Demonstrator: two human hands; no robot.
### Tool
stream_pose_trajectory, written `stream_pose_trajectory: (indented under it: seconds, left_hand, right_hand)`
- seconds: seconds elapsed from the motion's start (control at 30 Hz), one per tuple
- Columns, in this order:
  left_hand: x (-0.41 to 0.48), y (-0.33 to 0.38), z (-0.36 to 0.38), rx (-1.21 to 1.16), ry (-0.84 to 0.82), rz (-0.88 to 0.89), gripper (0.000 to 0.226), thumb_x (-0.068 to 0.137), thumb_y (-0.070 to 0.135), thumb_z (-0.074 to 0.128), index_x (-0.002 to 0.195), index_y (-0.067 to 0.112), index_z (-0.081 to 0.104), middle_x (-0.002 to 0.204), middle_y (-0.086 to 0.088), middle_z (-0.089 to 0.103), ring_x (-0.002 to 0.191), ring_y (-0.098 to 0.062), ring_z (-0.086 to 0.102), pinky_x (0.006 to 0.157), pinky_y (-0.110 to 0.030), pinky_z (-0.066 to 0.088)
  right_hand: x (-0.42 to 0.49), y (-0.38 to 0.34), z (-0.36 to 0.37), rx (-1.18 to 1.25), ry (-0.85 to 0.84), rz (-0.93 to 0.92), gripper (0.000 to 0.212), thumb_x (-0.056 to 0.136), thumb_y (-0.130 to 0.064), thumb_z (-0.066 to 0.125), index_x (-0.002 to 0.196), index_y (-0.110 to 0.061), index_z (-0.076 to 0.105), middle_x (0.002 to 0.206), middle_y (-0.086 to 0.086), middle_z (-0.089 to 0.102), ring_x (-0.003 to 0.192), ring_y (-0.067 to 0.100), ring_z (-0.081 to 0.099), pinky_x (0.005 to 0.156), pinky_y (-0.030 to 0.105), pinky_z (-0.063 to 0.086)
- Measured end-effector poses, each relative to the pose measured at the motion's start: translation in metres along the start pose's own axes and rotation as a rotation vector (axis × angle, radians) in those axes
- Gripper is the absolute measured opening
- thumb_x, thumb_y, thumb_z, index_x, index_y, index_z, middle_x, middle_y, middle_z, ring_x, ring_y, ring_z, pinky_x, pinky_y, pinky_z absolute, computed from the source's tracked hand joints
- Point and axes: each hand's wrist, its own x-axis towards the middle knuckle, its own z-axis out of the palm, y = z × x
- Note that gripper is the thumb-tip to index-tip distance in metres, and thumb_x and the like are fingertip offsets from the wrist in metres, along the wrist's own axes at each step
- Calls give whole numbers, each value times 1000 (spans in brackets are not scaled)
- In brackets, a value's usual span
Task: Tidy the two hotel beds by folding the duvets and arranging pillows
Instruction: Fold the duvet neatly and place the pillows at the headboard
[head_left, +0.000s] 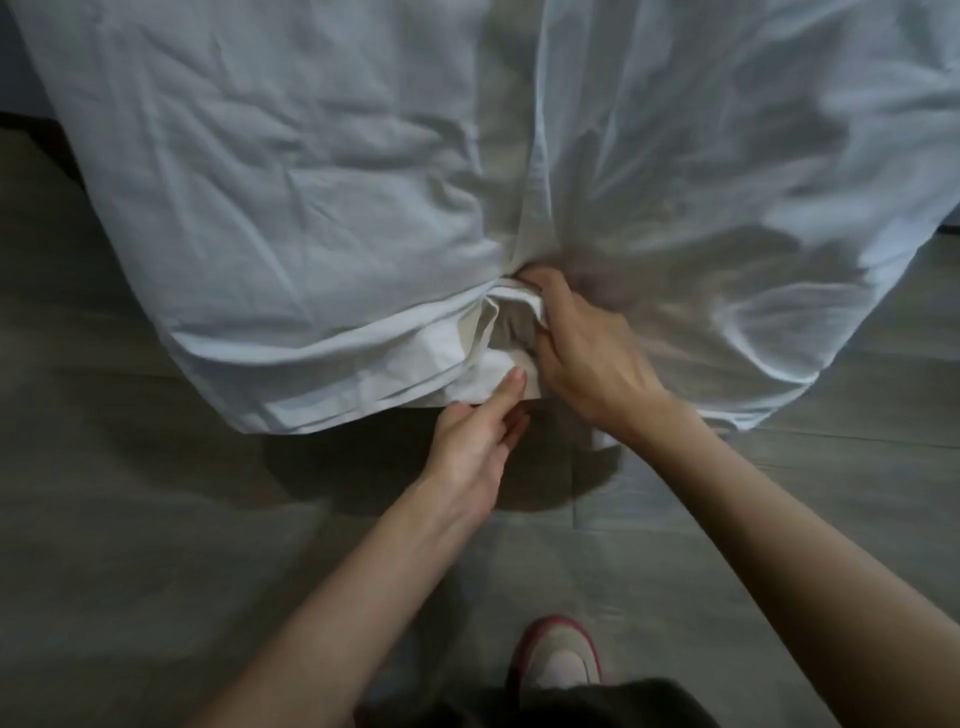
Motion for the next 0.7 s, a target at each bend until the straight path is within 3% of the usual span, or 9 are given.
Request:
stream_pose_trajectory:
  seconds: [0.13,0.17,0.23,0.33,0.43,0.57,0.7]
  left_hand:
    - [-68,15,25,51,144,-136,7,91,9,63,91,15,67,79,3,74,66,-4,70,55,-12,52]
    - [-87,20,31,55,164,-161,7,90,9,63,94,13,68,83,1,75,68,-4,70,56,-12,52]
    - [-124,31,44,55,189,-192,17,90,9,63,106,9,68,101,-6,73,78,-9,71,62,-14,55]
    - [-182,53,66,61,226,-233,16,90,10,63,105,14,68,107,-4,72,87,-10,69,73,-20,54]
    - [-242,86,96,95,227,-263,11,89,12,66,97,19,68,101,1,74,87,-8,69,77,-21,48]
    - [-316,141,132,200,176,-220,12,89,14,67,99,16,70,99,0,75,88,-9,70,70,-17,51]
    - [-381,197,170,387,186,-49,16,86,17,71,100,9,73,93,-4,75,84,-12,71,61,-14,51]
  right_hand:
    - [-56,-21,-45,190,-152,-50,62,81,-9,50,140,-2,31,128,23,53,110,33,53,95,20,36]
    - [-68,-28,-60,211,-164,-65,64,79,-13,51,138,-1,31,132,23,50,115,31,50,101,15,30]
    - [-86,-44,-89,217,-185,-80,71,75,-21,56,138,-2,31,134,20,46,120,31,47,107,21,31]
    - [-107,-80,-134,138,-148,-13,81,69,-20,70,140,-10,32,125,12,44,105,33,53,86,40,50]
    - [-120,-115,-186,91,-47,72,76,67,0,67,135,-17,38,113,7,44,90,32,54,67,41,52]
    - [-124,-161,-270,66,30,64,58,72,-5,41,127,-15,57,105,3,61,84,23,50,68,31,47]
    - [-116,-203,-359,36,71,-12,50,76,-5,38,117,-11,66,97,1,67,80,24,55,66,30,48]
